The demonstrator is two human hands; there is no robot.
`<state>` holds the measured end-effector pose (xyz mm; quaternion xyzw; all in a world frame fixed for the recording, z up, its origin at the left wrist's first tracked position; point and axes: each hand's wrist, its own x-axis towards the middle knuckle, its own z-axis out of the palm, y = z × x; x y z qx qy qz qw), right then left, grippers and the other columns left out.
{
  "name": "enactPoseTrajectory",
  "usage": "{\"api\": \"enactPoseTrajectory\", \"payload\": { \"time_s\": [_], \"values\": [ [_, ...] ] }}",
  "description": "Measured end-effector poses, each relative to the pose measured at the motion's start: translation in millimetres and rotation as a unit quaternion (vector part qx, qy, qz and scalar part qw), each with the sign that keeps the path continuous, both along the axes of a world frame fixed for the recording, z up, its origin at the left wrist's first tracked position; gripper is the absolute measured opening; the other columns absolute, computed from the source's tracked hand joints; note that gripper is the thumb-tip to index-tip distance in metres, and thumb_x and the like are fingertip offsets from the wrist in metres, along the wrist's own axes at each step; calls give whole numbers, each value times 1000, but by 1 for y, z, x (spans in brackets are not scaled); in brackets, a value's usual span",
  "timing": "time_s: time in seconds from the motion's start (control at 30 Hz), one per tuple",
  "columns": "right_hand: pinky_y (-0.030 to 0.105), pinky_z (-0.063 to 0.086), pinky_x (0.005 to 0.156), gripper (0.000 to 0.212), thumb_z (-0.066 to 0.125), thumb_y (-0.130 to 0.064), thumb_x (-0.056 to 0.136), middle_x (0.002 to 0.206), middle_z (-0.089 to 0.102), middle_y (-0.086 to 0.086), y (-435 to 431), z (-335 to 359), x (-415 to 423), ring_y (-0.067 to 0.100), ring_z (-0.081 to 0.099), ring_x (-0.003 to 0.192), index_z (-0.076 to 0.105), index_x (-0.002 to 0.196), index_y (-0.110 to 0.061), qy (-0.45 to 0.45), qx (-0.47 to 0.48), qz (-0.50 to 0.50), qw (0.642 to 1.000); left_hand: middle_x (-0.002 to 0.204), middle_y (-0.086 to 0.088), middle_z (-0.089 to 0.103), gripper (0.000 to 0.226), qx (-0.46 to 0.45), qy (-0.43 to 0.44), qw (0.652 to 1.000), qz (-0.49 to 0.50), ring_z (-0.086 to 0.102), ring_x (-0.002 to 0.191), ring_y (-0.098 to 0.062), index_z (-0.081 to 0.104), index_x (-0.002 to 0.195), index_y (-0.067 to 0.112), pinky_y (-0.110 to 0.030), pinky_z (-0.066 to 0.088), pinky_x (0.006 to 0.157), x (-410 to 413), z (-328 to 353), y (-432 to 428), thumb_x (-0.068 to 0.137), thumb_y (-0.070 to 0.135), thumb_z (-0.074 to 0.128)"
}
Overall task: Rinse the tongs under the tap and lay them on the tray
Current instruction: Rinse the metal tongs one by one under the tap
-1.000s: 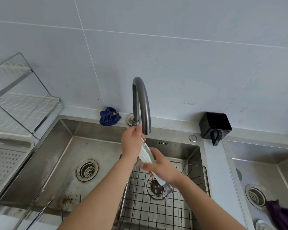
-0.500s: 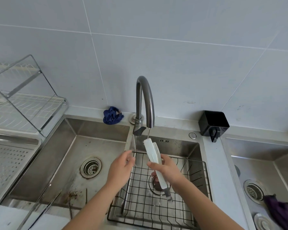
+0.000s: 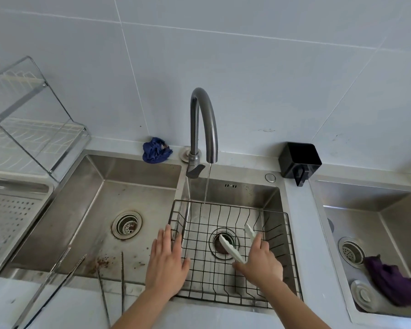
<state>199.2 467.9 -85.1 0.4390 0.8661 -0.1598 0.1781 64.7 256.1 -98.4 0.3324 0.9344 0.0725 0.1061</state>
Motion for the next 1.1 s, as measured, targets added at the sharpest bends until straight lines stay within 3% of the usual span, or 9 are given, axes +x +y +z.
{"api": "enactPoseTrajectory", "payload": {
  "time_s": [0.23, 0.37, 0.43, 0.5, 0.53, 0.63, 0.77, 0.9, 1.1],
  "values": [
    [42, 45, 109, 118, 66, -72, 79, 166, 16, 6, -13, -10, 10, 28, 34, 146, -1, 161, -18, 2, 24, 46, 999, 167, -22, 6, 72, -4, 10, 1000, 5, 9, 154, -38, 35, 155, 14, -49, 13, 123, 5, 1, -1, 94, 45, 55],
    [47, 18, 123, 104, 57, -71, 85, 169, 12, 9, -19, -9, 14, 31, 19, 153, 10, 162, -19, 22, 92, 117, 989, 167, -21, 5, 72, 6, 7, 1000, 8, 10, 154, -36, 33, 155, 14, -47, 10, 123, 8, 2, -3, 94, 44, 54],
    [48, 29, 120, 85, 66, -58, 85, 158, 39, 9, -26, -6, 15, 31, 38, 143, 35, 154, -19, 84, 106, 157, 978, 168, -19, 3, 71, 13, 2, 1000, 11, 6, 155, -34, 28, 157, 16, -45, 7, 124, 7, 3, -4, 96, 45, 50],
    [45, 50, 103, 63, 78, -42, 80, 132, 63, 2, -33, -7, 12, 28, 60, 121, 60, 135, -19, 163, 98, 182, 965, 168, -17, 3, 71, 17, -5, 1000, 13, 5, 155, -32, 24, 158, 17, -43, 6, 125, 6, 5, -4, 98, 46, 46],
    [42, 54, 96, 55, 79, -38, 79, 123, 66, -1, -37, -6, 9, 26, 63, 114, 64, 129, -20, 189, 93, 189, 959, 168, -16, 3, 71, 16, -8, 1000, 15, 5, 155, -31, 21, 159, 18, -43, 6, 125, 7, 8, -4, 98, 46, 45],
    [37, 49, 99, 50, 64, -41, 92, 129, 60, -6, -50, -4, -1, 21, 55, 120, 56, 138, -24, 168, 45, 208, 963, 167, -16, 10, 71, 18, -14, 999, 26, 10, 155, -31, 19, 159, 19, -43, 8, 126, 9, 17, -8, 98, 45, 46],
    [35, 44, 102, 47, 53, -44, 97, 133, 57, -5, -63, -14, -7, 21, 50, 123, 52, 139, -25, 143, 14, 224, 964, 156, -19, 39, 64, 55, 0, 997, 61, 33, 146, -35, 42, 150, 11, -47, 25, 122, 14, 35, -23, 94, 36, 61],
    [34, 47, 94, 36, 53, -41, 98, 123, 64, -4, -77, -24, -12, 21, 55, 118, 62, 128, -23, 174, -24, 205, 963, 130, -23, 60, 54, 104, 63, 985, 125, 57, 120, -41, 62, 127, 2, -54, 51, 98, 13, 42, -50, 78, 18, 79],
    [35, 50, 92, 30, 57, -39, 99, 113, 69, -4, -82, -35, -13, 21, 59, 113, 68, 120, -20, 222, -60, 185, 956, 92, -15, 58, 40, 72, 151, 959, 228, 55, 81, -34, 64, 100, 4, -44, 48, 69, 8, 45, -97, 71, 22, 84]
  ]
}}
